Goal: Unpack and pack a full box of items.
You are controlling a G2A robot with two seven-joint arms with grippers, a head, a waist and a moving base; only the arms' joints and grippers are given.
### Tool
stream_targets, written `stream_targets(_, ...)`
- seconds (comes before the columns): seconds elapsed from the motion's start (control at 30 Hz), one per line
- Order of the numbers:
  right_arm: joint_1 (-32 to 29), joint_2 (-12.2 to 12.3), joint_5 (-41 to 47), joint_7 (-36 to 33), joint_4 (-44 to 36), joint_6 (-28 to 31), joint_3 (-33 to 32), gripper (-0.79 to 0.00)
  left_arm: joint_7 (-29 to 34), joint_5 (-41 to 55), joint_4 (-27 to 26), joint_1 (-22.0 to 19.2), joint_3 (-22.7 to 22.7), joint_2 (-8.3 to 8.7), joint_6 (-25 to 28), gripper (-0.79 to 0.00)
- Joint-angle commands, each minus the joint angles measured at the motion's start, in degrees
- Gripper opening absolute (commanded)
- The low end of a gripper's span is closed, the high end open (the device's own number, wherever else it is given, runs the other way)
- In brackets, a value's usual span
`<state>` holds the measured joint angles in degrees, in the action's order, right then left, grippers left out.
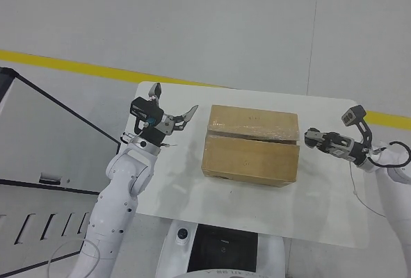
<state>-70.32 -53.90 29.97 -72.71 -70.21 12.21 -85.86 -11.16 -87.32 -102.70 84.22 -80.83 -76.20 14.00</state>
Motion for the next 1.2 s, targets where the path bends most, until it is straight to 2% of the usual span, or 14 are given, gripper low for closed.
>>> stream_targets(0.0, -0.3, 0.1, 0.4, 0.0, -0.6, -0.9, -0.6, -0.785, 0.0, 0.0, 0.0, 0.0, 0.0, 0.00, 0.0, 0.000)
stream_targets(0.37, -2.9, 0.3, 2.1, 0.6, -5.8, -2.7, -1.2, -0.785, 0.0, 0.0, 0.0, 0.0, 0.0, 0.00, 0.0, 0.000)
stream_targets(0.63, -3.6, 0.7, -0.6, 1.4, -2.4, -1.6, -2.0, -0.785, 0.0, 0.0, 0.0, 0.0, 0.0, 0.00, 0.0, 0.000)
stream_targets(1.17, -2.2, 0.1, -6.0, 5.6, 4.7, 2.0, 2.5, -0.785, 0.0, 0.0, 0.0, 0.0, 0.0, 0.00, 0.0, 0.000)
